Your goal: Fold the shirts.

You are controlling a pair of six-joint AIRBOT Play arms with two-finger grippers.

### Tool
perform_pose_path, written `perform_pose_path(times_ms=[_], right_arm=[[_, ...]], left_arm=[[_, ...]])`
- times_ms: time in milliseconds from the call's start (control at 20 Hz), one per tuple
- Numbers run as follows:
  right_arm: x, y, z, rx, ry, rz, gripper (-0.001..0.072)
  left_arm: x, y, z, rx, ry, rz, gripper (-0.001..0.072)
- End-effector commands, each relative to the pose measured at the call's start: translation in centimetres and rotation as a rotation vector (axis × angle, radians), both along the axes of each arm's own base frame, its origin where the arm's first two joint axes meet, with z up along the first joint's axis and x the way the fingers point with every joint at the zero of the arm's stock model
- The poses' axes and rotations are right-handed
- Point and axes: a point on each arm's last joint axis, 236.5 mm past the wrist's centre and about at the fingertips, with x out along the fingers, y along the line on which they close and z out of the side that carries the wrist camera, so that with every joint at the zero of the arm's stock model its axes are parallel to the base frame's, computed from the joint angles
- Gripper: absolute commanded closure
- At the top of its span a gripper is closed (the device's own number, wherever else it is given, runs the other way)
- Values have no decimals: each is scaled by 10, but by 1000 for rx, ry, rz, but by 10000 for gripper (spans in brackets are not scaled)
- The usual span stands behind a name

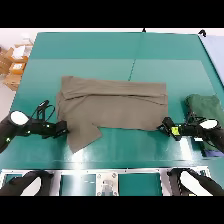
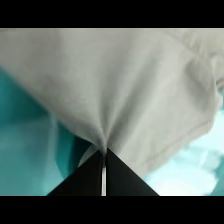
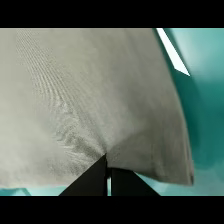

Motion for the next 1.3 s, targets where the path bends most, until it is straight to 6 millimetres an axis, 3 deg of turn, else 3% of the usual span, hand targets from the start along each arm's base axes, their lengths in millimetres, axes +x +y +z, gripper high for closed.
perform_pose_path(times_ms=[0,150,300,550,650,750,950,1000,1100,1150,1200,1250], right_arm=[[-21,2,14,-13,50,95,700],[11,-7,63,-54,-74,110,701],[51,-17,103,-86,-189,96,700],[117,-24,137,-107,-284,109,701],[147,-30,139,-94,-298,93,700],[179,-34,129,-85,-295,83,700],[238,-32,84,-61,-275,59,699],[252,-34,71,-52,-268,43,649],[276,-45,57,-40,-265,25,447],[280,-52,57,-34,-257,31,355],[278,-61,61,-27,-245,46,247],[271,-71,66,-33,-239,89,201]], left_arm=[[-23,19,20,97,14,-38,678],[5,19,63,99,-109,-36,678],[46,22,101,111,-238,-14,678],[122,17,125,77,-319,-22,678],[162,20,131,84,-354,-14,677],[198,16,125,60,-354,-31,678],[267,9,80,9,-338,-31,675],[283,10,71,1,-344,-10,669],[313,15,67,5,-404,44,164],[323,20,72,17,-444,70,81],[328,22,77,22,-466,78,82],[325,24,80,25,-458,63,82]])
